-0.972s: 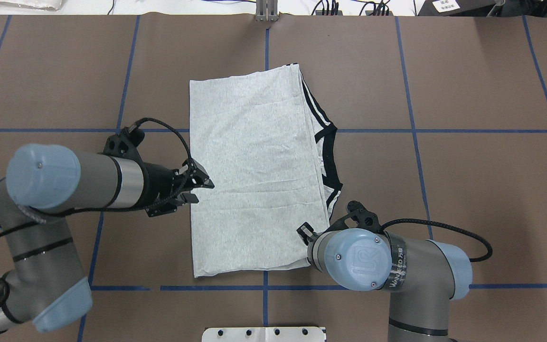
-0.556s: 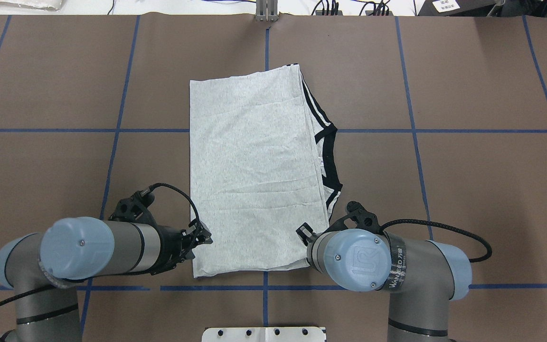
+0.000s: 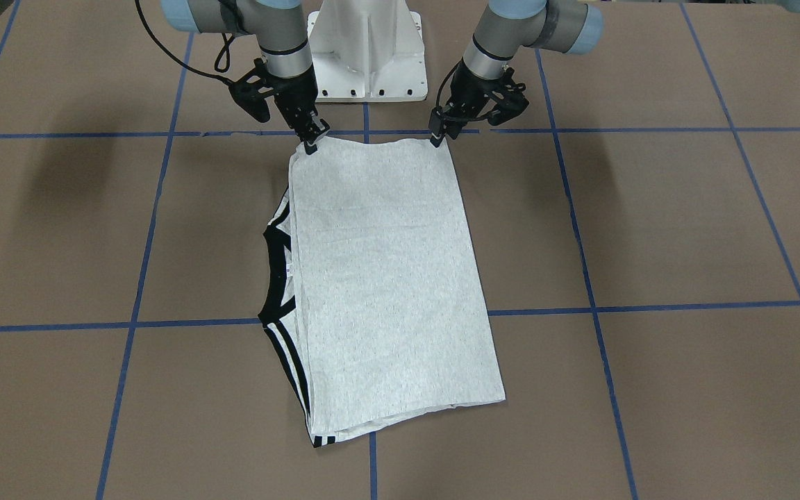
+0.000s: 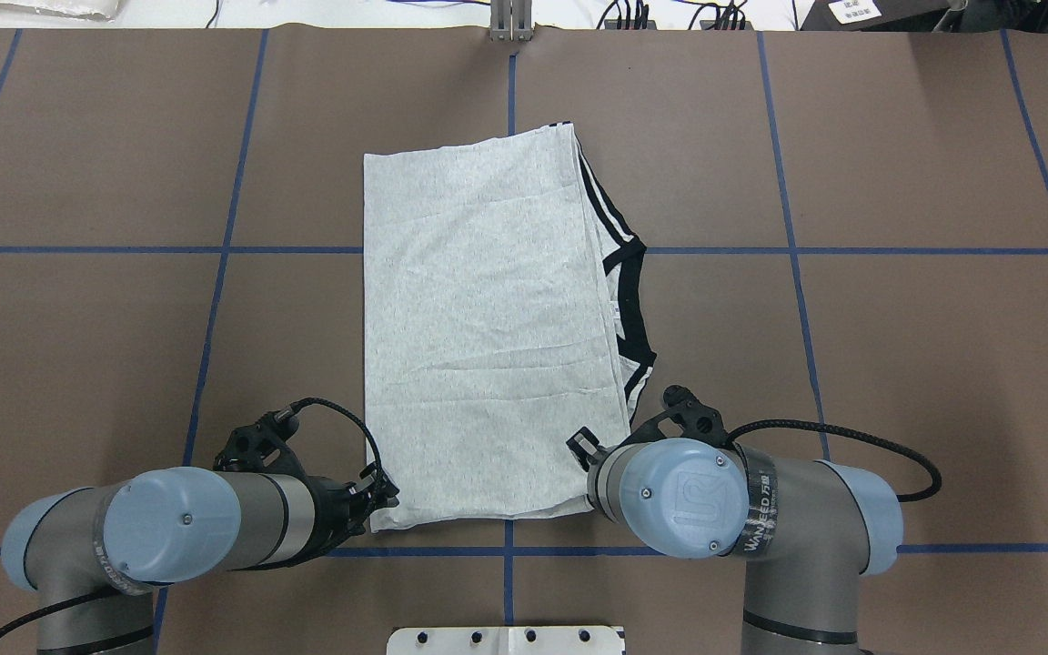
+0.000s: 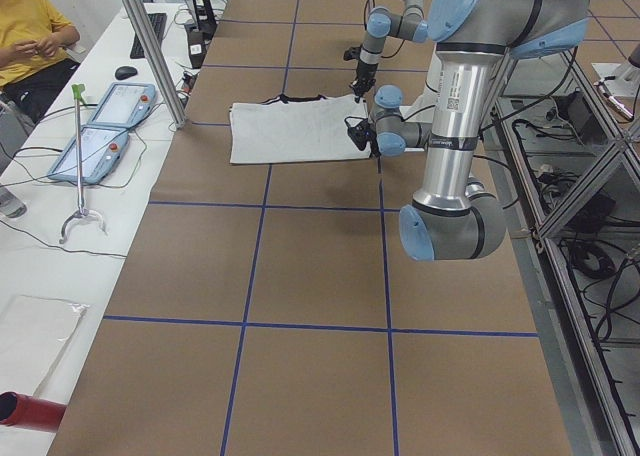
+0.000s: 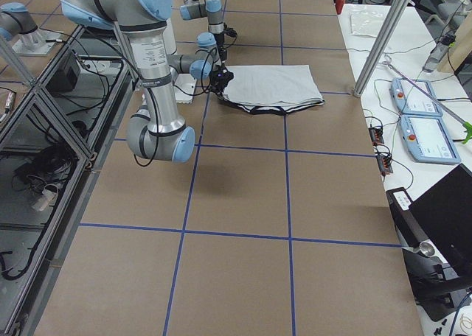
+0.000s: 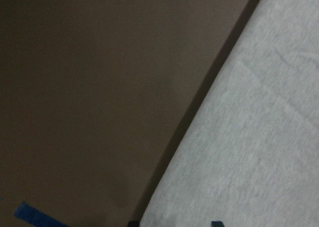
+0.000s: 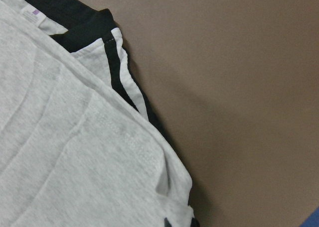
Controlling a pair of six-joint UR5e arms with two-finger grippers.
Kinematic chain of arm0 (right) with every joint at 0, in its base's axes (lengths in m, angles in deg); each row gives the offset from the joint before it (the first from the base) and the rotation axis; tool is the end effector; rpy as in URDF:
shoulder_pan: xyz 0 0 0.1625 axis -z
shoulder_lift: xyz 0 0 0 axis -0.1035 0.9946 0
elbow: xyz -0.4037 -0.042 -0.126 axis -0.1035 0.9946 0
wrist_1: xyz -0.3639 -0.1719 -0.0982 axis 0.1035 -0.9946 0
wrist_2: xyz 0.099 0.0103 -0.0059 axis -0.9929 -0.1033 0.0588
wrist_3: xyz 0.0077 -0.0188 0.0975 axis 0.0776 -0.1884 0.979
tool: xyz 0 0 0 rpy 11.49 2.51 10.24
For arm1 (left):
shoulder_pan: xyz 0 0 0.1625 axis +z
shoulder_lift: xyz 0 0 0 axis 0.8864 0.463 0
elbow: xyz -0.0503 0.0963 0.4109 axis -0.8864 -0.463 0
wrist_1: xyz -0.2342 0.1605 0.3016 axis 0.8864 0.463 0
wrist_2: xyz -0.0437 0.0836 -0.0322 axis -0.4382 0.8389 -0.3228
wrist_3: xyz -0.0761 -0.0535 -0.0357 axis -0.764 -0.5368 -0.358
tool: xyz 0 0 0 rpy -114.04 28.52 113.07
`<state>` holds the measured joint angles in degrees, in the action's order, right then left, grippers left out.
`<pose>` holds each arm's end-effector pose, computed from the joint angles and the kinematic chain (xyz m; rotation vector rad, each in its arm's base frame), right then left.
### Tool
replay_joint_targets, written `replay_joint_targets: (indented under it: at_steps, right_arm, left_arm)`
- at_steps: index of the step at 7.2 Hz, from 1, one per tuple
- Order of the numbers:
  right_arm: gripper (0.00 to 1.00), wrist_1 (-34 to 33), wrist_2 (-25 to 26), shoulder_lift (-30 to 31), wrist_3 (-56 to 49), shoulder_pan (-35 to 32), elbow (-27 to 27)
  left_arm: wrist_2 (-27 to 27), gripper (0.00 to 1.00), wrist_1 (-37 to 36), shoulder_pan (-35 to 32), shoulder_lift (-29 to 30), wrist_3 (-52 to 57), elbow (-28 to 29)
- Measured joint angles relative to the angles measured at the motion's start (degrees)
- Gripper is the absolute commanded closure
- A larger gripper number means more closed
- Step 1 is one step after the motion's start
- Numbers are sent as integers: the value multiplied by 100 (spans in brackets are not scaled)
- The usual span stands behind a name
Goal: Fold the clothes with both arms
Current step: 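Move the left gripper down to the shirt's near corner, then grasp both near corners with the left and right grippers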
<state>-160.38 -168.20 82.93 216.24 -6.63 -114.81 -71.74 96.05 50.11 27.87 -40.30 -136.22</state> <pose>-0.5430 -0.2586 0.2581 -0.2020 -0.8459 0.8754 0.5152 -0.2418 0.3155 -0.2282 1.0672 -0.6248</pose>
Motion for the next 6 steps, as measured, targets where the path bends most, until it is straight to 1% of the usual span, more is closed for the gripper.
replay_joint_targets:
  at_steps: [1,3,4,5,6]
  right_arm:
    - [100,0,0,-2,-1,0,0]
    - [100,0,0,-3,-2,0,0]
    - [100,-2,0,-3,0,0,-4]
    - [100,-6,0,-2,4,0,-7]
    - [100,-7,0,-1,4,0,-8]
  left_arm:
    - [3,52,-3,14,-3,-5,29]
    - [8,66,-5,58,-4,-31,82]
    - [9,77,-5,107,0,-86,97]
    - [9,100,-5,138,3,-133,106]
    - [12,100,-5,151,6,-156,109]
